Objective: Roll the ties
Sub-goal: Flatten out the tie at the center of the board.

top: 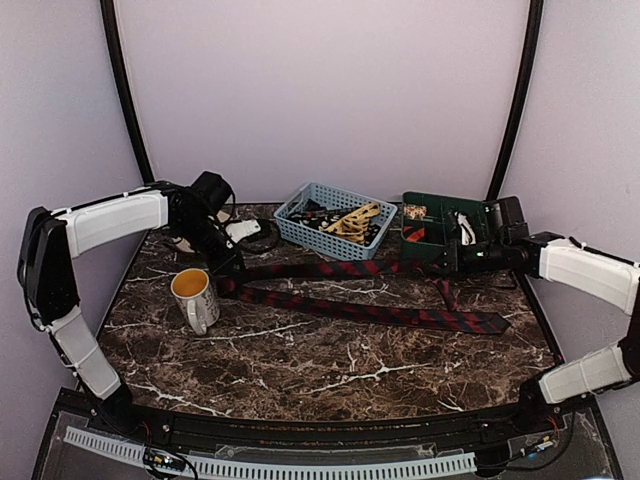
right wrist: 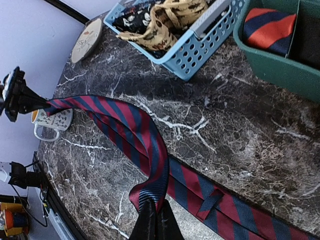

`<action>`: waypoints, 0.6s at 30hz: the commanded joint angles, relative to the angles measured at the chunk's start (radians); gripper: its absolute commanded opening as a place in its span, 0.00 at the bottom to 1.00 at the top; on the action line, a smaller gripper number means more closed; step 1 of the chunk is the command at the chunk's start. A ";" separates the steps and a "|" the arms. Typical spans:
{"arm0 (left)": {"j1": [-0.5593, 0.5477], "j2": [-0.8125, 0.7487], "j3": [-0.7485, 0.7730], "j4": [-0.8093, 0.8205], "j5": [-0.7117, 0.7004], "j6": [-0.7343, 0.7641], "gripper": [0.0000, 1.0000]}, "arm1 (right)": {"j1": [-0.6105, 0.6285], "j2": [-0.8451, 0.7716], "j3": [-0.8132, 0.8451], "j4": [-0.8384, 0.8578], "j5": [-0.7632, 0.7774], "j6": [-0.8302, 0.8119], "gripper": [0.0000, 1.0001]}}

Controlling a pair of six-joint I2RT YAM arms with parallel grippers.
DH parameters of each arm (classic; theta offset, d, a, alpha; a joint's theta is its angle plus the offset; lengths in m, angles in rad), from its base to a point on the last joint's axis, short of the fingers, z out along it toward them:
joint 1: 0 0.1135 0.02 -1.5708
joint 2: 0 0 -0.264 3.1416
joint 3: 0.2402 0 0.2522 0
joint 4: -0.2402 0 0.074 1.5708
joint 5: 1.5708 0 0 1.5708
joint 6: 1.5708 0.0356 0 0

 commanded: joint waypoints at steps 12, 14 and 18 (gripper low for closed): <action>0.160 0.399 0.237 -0.227 -0.104 0.165 0.01 | 0.203 0.304 0.100 -0.033 0.110 -0.130 0.00; 0.167 0.389 0.209 -0.182 -0.160 0.164 0.07 | 0.232 0.364 0.140 -0.047 0.159 -0.141 0.00; 0.168 0.385 0.258 -0.149 -0.251 0.129 0.21 | 0.294 0.466 0.224 -0.058 0.244 -0.159 0.02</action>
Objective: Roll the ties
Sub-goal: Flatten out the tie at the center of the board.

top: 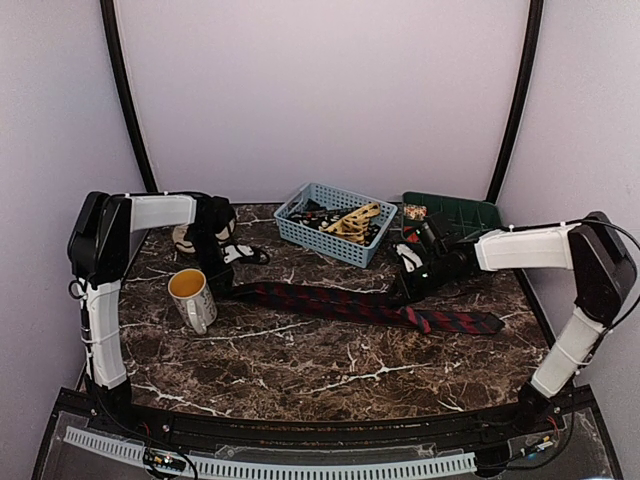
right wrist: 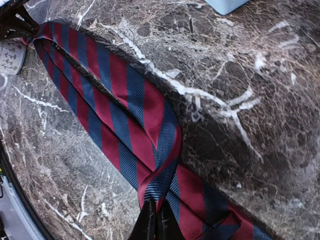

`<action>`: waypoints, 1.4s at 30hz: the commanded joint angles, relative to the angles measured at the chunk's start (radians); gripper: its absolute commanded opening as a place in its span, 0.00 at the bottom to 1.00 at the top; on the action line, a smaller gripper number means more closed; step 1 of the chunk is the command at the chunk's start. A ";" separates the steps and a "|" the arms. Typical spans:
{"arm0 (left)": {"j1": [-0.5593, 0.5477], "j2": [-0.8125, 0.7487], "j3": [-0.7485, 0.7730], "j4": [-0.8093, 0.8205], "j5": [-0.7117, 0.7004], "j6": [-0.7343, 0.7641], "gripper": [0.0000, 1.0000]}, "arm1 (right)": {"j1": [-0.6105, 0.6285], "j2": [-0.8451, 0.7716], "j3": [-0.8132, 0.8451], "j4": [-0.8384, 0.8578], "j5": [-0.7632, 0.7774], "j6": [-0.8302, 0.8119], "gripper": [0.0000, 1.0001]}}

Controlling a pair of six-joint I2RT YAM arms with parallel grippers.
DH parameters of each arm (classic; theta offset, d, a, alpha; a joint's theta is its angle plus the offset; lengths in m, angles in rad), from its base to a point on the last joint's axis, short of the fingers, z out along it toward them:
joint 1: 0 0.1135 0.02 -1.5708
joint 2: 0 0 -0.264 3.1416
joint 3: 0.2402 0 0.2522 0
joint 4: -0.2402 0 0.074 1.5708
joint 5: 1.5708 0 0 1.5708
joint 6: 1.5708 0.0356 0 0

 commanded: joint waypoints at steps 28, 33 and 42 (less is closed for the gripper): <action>-0.413 -0.252 -0.130 0.813 0.530 -0.163 0.97 | -0.221 -0.253 -0.189 0.089 -0.082 0.124 0.50; -0.540 0.012 0.159 0.662 0.537 -0.008 0.86 | -0.308 -0.262 -0.269 0.096 -0.085 0.151 0.31; -0.564 0.399 0.613 0.543 0.449 -0.028 0.62 | -0.361 -0.230 -0.317 0.115 -0.053 0.139 0.16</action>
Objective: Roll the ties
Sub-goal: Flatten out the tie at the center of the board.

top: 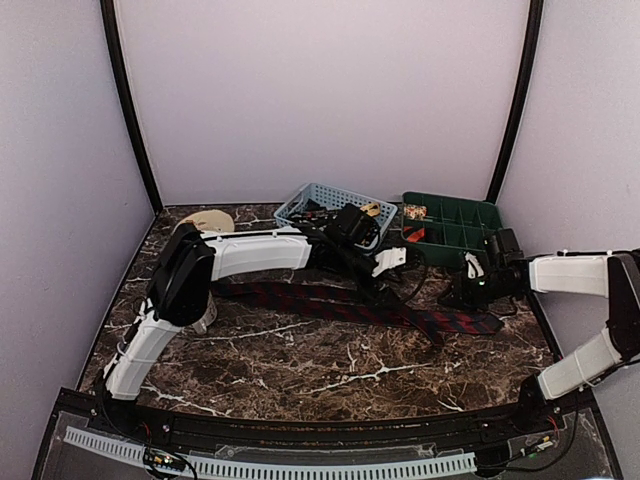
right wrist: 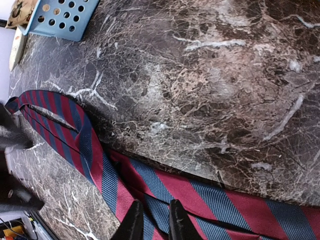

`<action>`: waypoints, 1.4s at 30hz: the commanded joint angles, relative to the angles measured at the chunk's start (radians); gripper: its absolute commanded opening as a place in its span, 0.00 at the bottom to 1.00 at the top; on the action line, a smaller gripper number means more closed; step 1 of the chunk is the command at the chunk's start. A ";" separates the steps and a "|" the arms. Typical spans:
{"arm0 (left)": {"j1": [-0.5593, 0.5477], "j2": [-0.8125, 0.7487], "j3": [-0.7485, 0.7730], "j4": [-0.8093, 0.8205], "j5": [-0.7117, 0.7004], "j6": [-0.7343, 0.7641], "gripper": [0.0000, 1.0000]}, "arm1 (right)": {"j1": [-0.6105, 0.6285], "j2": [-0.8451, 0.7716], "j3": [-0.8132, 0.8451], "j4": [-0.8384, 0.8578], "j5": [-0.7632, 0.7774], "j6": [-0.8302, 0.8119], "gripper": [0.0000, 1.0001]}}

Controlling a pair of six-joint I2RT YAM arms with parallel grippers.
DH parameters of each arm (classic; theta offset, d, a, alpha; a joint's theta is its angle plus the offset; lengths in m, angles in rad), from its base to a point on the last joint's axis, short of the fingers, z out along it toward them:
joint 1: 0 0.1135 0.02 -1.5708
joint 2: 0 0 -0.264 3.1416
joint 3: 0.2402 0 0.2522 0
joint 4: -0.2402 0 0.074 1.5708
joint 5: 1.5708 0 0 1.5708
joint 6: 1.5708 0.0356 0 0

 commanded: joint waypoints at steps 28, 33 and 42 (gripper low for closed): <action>0.193 -0.372 -0.690 -0.053 -0.307 -0.075 0.37 | 0.003 0.139 -0.020 0.062 -0.052 -0.052 0.04; 0.188 -0.436 -0.715 -0.017 -0.387 -0.130 0.41 | 0.009 0.068 0.006 0.047 -0.065 -0.046 0.05; 0.095 -0.531 -0.800 0.156 -0.203 -0.017 0.61 | 0.094 0.004 0.043 0.108 -0.126 0.036 0.08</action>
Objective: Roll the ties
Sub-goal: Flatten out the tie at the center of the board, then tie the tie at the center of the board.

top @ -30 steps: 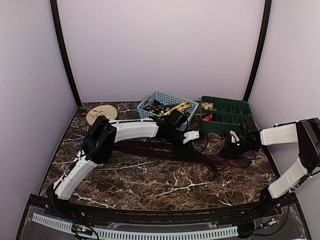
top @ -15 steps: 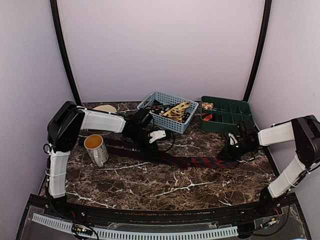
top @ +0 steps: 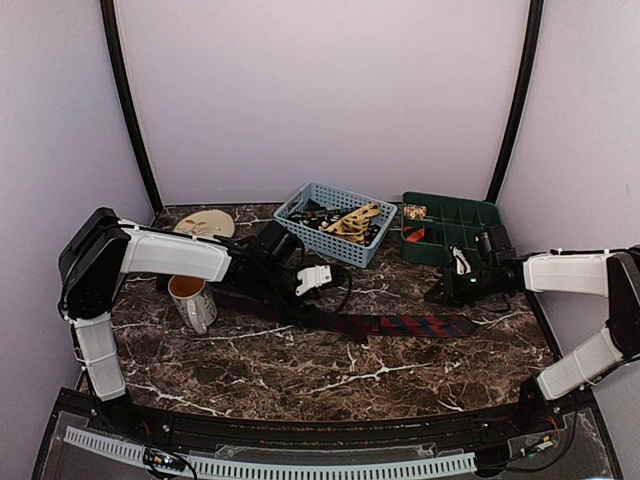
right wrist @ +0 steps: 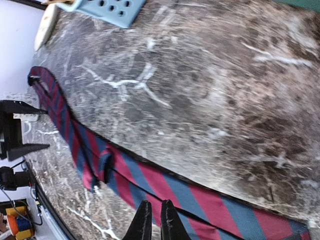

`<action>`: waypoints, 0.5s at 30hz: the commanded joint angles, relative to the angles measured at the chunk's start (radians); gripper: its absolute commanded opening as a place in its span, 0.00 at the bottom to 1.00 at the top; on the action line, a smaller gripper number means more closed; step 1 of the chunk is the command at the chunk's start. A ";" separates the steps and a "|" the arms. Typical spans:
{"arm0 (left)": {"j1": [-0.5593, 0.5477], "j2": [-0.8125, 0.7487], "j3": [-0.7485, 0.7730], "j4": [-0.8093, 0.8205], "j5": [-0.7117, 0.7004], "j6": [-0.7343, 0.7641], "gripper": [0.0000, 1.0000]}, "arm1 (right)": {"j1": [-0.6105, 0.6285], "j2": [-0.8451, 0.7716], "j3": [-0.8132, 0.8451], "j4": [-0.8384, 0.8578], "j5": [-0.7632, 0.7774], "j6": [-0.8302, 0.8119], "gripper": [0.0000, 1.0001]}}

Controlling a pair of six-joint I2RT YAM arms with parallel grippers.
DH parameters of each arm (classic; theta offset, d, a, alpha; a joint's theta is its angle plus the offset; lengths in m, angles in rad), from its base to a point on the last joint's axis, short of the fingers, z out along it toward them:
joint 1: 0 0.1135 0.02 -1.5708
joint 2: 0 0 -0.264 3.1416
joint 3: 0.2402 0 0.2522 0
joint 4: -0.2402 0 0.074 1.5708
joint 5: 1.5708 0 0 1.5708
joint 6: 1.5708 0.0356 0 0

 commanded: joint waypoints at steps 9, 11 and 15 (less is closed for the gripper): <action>-0.049 0.150 0.179 0.030 0.304 0.106 0.58 | 0.098 0.069 0.044 0.124 -0.085 0.078 0.08; -0.049 0.174 0.187 0.038 0.314 0.109 0.58 | 0.109 0.088 0.048 0.144 -0.093 0.089 0.08; -0.049 0.217 0.204 -0.003 0.333 0.127 0.57 | 0.131 0.117 0.055 0.166 -0.092 0.100 0.08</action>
